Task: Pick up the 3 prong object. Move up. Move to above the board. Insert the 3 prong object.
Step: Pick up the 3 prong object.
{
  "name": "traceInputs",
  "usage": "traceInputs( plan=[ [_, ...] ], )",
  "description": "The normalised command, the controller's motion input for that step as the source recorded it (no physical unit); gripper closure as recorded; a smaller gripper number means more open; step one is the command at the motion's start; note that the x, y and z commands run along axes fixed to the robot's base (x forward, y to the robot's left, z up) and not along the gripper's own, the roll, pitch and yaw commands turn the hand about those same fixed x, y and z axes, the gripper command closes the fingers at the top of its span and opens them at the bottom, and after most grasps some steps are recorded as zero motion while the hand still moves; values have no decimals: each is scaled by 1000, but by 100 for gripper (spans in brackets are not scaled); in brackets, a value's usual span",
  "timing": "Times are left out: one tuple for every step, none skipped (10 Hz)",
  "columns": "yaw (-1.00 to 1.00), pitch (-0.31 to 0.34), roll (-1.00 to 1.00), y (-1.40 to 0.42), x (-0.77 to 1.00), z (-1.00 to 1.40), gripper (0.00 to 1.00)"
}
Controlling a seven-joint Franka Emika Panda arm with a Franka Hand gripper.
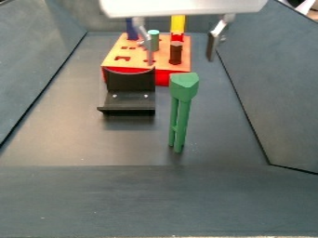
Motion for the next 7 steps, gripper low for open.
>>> traceInputs(
  plan=[
    [0, 121, -11, 391, 291, -231, 0],
    [0, 3, -16, 340, -106, -223, 0],
    [11, 0, -20, 231, -140, -171, 0],
    [49, 0, -33, 231, 0, -163, 0],
    [94, 26, -20, 231, 17, -237, 0],
    [100, 31, 0, 209, 0, -389, 0],
    [120, 24, 71, 203, -71, -420, 0]
  ],
)
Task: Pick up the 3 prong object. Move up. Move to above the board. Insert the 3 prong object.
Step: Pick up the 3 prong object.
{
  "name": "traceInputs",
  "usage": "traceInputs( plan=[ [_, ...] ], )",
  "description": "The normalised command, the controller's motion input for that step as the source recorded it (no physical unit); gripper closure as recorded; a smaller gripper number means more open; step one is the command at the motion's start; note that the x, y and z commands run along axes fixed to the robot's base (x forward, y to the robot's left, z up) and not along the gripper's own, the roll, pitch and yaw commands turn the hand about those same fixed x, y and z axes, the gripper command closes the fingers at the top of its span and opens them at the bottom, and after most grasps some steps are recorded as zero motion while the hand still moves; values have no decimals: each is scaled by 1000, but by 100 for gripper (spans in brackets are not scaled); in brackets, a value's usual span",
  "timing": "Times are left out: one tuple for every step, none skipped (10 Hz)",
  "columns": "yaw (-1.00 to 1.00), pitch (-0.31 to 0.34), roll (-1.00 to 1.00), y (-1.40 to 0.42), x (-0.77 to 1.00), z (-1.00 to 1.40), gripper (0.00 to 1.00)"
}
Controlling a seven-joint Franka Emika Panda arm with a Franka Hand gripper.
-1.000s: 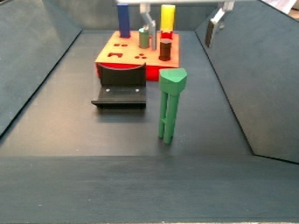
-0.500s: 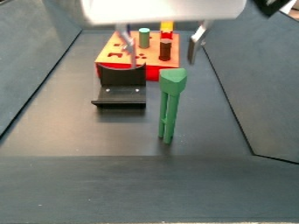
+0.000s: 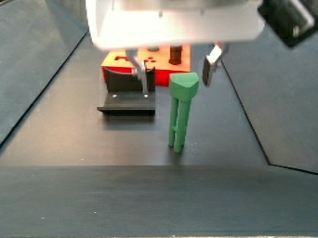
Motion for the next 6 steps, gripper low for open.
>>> traceInputs(
  plan=[
    [100, 3, 0, 106, 0, -237, 0],
    [43, 0, -16, 29, 0, -89, 0],
    [0, 36, 0, 0, 34, 0, 0],
    [0, 6, 14, 0, 0, 0, 0],
    [0, 0, 0, 0, 0, 0, 0],
    [0, 0, 0, 0, 0, 0, 100]
  ],
)
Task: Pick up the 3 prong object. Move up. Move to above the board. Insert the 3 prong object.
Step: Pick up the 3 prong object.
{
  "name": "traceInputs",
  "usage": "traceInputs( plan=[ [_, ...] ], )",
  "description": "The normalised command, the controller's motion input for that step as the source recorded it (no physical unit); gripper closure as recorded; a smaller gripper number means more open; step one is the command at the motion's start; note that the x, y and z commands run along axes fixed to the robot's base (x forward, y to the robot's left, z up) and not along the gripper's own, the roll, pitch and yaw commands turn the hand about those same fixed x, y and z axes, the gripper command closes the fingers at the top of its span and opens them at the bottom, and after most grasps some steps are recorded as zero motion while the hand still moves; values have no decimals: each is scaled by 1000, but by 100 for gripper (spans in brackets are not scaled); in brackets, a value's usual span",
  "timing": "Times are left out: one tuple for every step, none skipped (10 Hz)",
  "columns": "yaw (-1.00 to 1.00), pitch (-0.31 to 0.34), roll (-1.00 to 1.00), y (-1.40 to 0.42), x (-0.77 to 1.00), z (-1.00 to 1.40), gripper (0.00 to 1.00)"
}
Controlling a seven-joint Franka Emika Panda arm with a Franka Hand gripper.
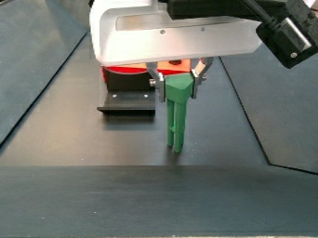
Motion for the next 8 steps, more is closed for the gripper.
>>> traceInputs(
  plan=[
    [0, 0, 0, 0, 0, 0, 100],
    [0, 0, 0, 0, 0, 0, 100],
    [0, 0, 0, 0, 0, 0, 100],
    [0, 0, 0, 0, 0, 0, 100],
    [0, 0, 0, 0, 0, 0, 100],
    [0, 0, 0, 0, 0, 0, 100],
    [0, 0, 0, 0, 0, 0, 100],
    [0, 0, 0, 0, 0, 0, 100]
  ],
)
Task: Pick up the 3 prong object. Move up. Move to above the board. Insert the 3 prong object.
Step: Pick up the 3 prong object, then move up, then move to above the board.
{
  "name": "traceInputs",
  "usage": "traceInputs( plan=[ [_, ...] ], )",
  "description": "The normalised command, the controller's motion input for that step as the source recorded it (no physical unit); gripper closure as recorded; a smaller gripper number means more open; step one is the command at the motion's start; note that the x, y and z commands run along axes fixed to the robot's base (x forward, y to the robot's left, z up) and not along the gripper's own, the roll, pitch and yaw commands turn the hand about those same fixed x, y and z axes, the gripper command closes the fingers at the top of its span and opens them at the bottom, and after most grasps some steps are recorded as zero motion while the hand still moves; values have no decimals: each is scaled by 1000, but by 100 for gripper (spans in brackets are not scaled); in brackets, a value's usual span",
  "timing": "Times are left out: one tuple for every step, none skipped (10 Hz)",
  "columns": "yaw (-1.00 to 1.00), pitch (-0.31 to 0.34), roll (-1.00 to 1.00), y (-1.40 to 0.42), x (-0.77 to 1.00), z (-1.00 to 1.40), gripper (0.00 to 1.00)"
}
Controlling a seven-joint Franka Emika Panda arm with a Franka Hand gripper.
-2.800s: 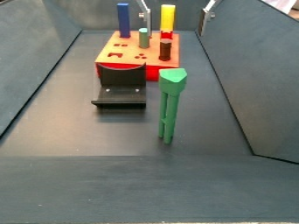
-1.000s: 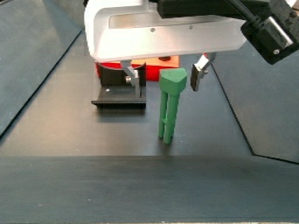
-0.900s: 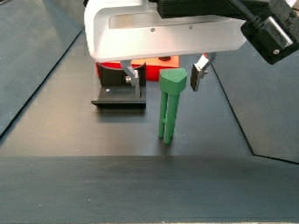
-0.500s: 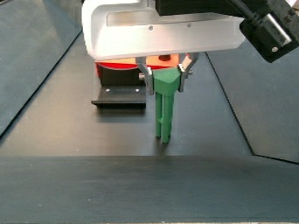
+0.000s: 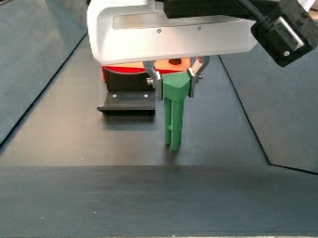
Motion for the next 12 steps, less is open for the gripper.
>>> traceInputs(
  plan=[
    [0, 0, 0, 0, 0, 0, 100],
    [0, 0, 0, 0, 0, 0, 100],
    [0, 0, 0, 0, 0, 833, 100],
    [-40, 29, -4, -38, -33, 759, 100],
    [-36, 33, -7, -26, -28, 571, 100],
    [-30, 35, -9, -12, -18, 393, 100],
    [-27, 44, -14, -8, -6, 205, 100],
    [36, 136, -312, 599, 96, 1000, 100],
    [31, 150, -320, 600, 92, 1000, 100],
    [11, 145, -323, 544, 95, 1000, 100],
    [-6, 122, -285, 485, 93, 1000, 100],
    [-14, 94, -240, 388, 86, 947, 100]
  ],
)
